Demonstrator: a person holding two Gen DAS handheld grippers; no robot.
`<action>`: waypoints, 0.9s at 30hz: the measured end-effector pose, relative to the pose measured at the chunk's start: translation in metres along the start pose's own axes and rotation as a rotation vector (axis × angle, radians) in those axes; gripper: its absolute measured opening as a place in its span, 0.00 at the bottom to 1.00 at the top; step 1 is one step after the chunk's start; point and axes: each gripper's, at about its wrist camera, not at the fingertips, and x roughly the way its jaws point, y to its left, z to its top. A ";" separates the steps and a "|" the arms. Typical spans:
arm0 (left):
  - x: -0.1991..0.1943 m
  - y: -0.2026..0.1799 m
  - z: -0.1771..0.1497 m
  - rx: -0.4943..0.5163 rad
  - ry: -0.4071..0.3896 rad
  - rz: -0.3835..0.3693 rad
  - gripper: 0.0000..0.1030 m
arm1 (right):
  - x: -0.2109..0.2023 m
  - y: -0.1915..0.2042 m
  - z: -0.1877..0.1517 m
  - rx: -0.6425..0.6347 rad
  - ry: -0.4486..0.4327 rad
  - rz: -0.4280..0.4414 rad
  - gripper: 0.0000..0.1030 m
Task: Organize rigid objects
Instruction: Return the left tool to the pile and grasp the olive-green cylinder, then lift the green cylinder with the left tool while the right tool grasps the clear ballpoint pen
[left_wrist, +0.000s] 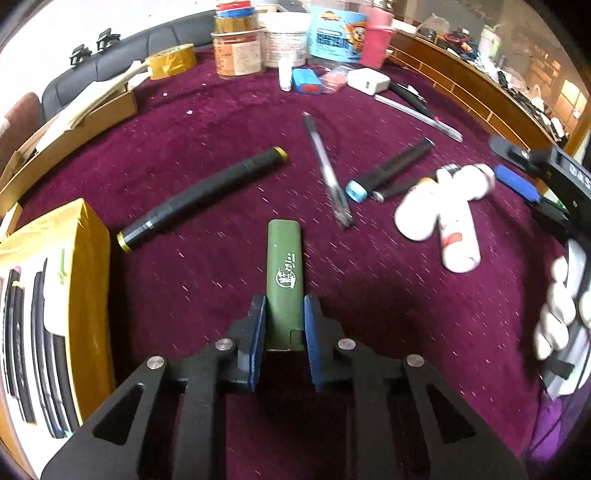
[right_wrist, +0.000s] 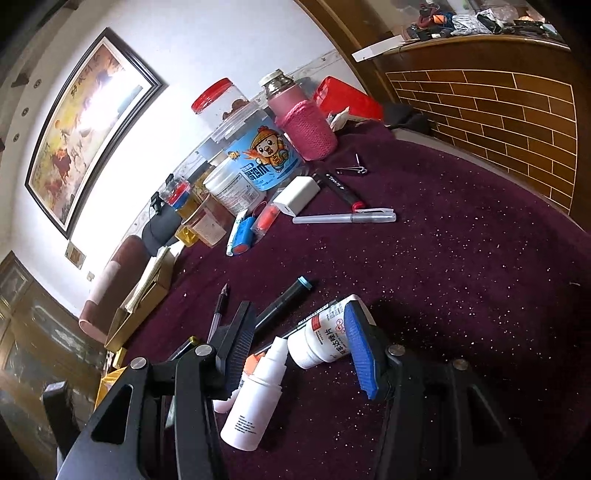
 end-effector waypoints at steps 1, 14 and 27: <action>0.000 -0.004 -0.001 0.011 -0.003 0.020 0.18 | 0.000 0.001 0.000 -0.007 0.000 -0.002 0.43; -0.030 0.024 -0.021 -0.210 -0.142 -0.135 0.17 | 0.005 0.002 -0.003 -0.033 0.017 -0.037 0.44; -0.104 0.096 -0.074 -0.403 -0.302 -0.287 0.17 | 0.063 0.108 0.002 -0.305 0.277 -0.001 0.44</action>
